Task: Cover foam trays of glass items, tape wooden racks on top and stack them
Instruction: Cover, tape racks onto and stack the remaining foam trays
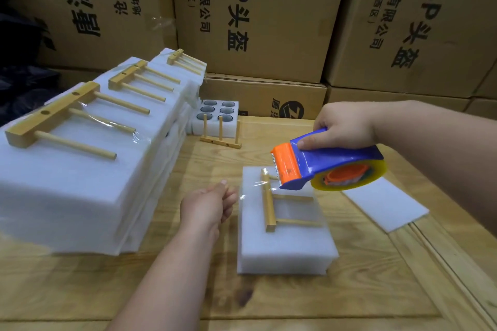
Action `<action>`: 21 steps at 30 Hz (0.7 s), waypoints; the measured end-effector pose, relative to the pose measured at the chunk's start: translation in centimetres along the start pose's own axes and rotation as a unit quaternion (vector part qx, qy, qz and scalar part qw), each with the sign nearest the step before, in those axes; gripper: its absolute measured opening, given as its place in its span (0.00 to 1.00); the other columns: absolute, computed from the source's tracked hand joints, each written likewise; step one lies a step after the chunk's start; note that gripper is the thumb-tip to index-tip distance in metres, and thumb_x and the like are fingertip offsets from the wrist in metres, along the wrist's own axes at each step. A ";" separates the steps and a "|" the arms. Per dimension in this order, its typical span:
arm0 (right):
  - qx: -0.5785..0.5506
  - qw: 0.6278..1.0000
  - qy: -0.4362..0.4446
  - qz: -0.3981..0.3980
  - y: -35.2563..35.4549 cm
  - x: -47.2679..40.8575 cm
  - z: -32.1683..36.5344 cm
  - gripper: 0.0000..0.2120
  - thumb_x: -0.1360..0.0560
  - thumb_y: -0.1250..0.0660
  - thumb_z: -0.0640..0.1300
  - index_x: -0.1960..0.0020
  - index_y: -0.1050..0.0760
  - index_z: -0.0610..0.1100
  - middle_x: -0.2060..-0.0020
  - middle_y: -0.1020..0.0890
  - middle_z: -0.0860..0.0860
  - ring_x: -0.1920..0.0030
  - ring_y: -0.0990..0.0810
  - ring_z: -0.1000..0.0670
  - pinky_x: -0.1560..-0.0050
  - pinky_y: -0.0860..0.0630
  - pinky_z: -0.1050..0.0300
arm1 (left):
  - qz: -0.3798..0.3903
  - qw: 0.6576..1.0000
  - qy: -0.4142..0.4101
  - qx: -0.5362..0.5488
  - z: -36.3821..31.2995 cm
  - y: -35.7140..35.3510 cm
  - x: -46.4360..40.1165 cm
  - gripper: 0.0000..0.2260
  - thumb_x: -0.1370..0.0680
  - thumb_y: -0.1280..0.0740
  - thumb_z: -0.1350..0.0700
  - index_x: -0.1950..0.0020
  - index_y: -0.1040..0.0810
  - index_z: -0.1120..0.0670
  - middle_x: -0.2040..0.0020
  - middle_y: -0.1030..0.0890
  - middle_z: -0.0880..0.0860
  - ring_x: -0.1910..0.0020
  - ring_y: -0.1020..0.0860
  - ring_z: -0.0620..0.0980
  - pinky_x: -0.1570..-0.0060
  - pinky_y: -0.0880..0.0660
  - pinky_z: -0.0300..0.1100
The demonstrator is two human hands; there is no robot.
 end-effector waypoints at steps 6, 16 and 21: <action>0.053 0.998 0.011 0.032 0.4 -1.3 2.7 0.31 0.28 0.38 0.74 0.56 0.17 0.46 0.65 0.15 0.50 0.63 0.16 0.50 0.64 0.21 0.56 | -0.031 0.999 0.006 -0.018 2.0 0.7 -0.2 0.09 0.19 0.31 0.58 0.58 0.19 0.59 0.69 0.17 0.51 0.75 0.20 0.41 0.75 0.28 0.34; 0.089 0.994 0.017 0.057 -0.3 -2.4 4.0 0.29 0.28 0.37 0.73 0.57 0.18 0.47 0.64 0.16 0.50 0.62 0.17 0.49 0.63 0.23 0.56 | -0.048 0.915 -0.113 -0.385 2.0 0.5 0.0 0.09 0.22 0.31 0.49 0.59 0.22 0.51 0.60 0.15 0.50 0.55 0.17 0.53 0.58 0.25 0.41; 0.080 0.995 0.011 0.063 -0.5 -2.6 3.8 0.28 0.28 0.37 0.73 0.56 0.19 0.47 0.64 0.15 0.50 0.62 0.16 0.50 0.63 0.23 0.57 | -0.030 0.899 -0.106 -0.424 2.2 0.4 -0.3 0.15 0.23 0.31 0.49 0.38 0.24 0.51 0.55 0.16 0.51 0.53 0.18 0.53 0.57 0.28 0.41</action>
Point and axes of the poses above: each hand's wrist, its own x-axis away from the middle knuckle, its own y-axis out of the back of the hand, z = x × y, the point moved 6 cm from there along -x, towards the middle knuckle
